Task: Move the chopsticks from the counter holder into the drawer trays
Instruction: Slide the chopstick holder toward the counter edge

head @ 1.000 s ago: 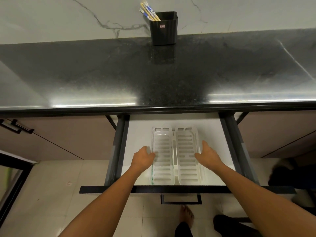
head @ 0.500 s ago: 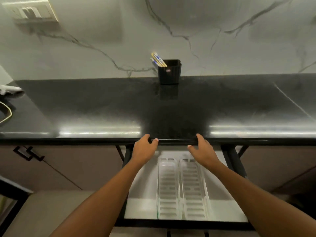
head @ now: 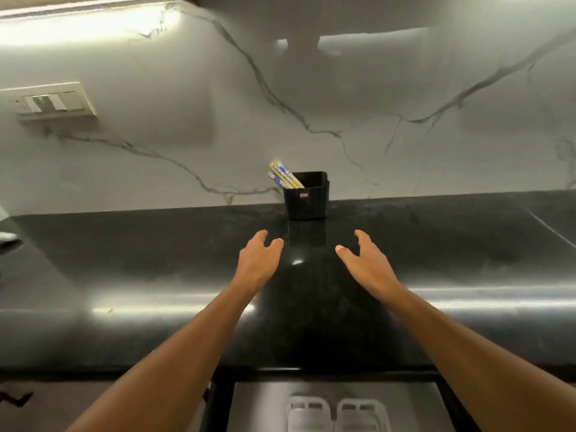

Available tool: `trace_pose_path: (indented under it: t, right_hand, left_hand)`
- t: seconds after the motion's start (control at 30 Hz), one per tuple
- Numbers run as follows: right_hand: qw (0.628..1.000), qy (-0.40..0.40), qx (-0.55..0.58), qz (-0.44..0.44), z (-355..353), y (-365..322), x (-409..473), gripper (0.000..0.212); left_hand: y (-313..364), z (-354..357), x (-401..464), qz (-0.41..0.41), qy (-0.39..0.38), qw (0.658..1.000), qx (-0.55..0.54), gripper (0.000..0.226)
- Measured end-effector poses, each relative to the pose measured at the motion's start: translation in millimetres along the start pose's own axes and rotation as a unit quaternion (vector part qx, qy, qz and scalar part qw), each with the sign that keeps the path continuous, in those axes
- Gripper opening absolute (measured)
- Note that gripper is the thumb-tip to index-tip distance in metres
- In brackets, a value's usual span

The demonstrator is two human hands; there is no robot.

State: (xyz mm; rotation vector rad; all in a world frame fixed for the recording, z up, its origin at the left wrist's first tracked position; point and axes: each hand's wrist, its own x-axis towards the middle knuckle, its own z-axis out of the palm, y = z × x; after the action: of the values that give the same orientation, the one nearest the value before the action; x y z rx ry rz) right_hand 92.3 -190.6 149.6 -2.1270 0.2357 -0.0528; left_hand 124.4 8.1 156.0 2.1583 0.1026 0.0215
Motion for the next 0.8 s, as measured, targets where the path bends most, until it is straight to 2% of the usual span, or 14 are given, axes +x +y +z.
trace_pose_path:
  t: [0.2, 0.37, 0.5, 0.7, 0.8]
  right_hand:
    - [0.998, 0.002, 0.059, -0.01, -1.2, -2.6, 92.2, 0.069]
    - [0.996, 0.002, 0.092, -0.002, 5.8, 8.5, 160.8, 0.067]
    - [0.994, -0.001, 0.106, 0.007, 15.6, 21.5, 205.9, 0.066]
    - [0.992, -0.022, 0.123, 0.026, 34.0, 38.6, 254.7, 0.067]
    - [0.988, -0.037, 0.146, 0.023, 41.2, 38.8, 271.8, 0.064]
  left_hand:
    - [17.3, 21.5, 86.5, 0.0, 0.003, 0.998, -0.069, 0.06]
    - [13.7, 42.8, 148.6, -0.016, 0.017, 0.995, -0.093, 0.033]
    - [3.3, 58.3, 186.8, -0.04, 0.02, 0.993, -0.106, 0.045]
    - [-10.6, 77.8, 225.3, -0.043, 0.002, 0.986, -0.159, 0.035]
    - [-14.4, 86.5, 239.8, -0.047, -0.008, 0.984, -0.174, 0.048]
